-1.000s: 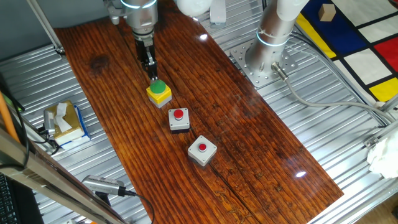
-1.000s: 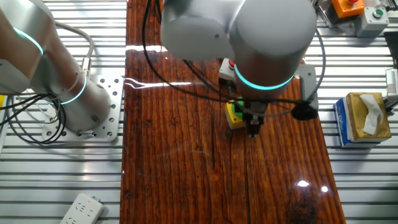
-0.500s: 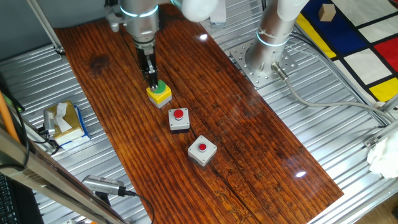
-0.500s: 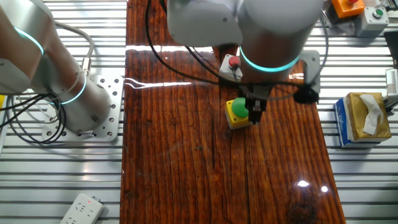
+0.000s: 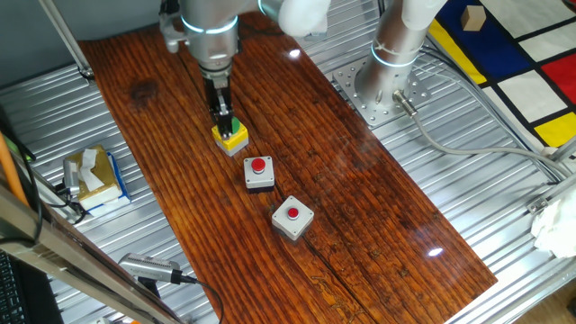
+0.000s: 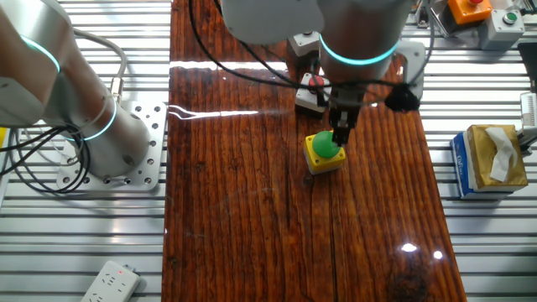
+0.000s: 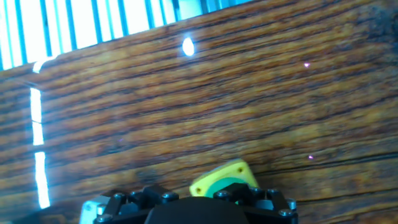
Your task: Press three buttons from left to right in sequence
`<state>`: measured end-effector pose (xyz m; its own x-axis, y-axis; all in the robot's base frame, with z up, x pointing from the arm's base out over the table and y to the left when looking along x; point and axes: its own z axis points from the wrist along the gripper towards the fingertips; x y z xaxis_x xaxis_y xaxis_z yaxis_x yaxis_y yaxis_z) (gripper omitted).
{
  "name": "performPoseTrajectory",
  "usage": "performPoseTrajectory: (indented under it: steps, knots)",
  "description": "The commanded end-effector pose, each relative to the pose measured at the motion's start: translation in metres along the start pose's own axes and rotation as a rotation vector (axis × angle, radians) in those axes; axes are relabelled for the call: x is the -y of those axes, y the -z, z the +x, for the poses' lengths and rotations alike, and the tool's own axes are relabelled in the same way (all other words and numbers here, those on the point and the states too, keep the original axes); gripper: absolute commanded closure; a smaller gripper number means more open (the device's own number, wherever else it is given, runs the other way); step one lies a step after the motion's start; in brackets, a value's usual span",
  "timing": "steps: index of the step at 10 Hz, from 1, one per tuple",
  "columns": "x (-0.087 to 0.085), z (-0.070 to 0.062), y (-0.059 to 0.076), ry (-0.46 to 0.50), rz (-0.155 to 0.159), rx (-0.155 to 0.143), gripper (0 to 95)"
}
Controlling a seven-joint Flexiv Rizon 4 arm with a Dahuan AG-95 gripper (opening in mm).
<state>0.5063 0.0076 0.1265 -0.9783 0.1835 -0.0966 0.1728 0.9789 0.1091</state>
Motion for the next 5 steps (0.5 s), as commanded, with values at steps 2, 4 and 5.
performPoseTrajectory:
  steps: [2, 4, 5]
  knots:
    - [-0.02, 0.002, 0.0, -0.026, 0.002, 0.001, 19.0]
    - [-0.028, 0.002, 0.0, -0.032, 0.0, 0.001, 19.0]
    - [-0.029, 0.001, -0.001, -0.032, 0.0, 0.001, 19.0]
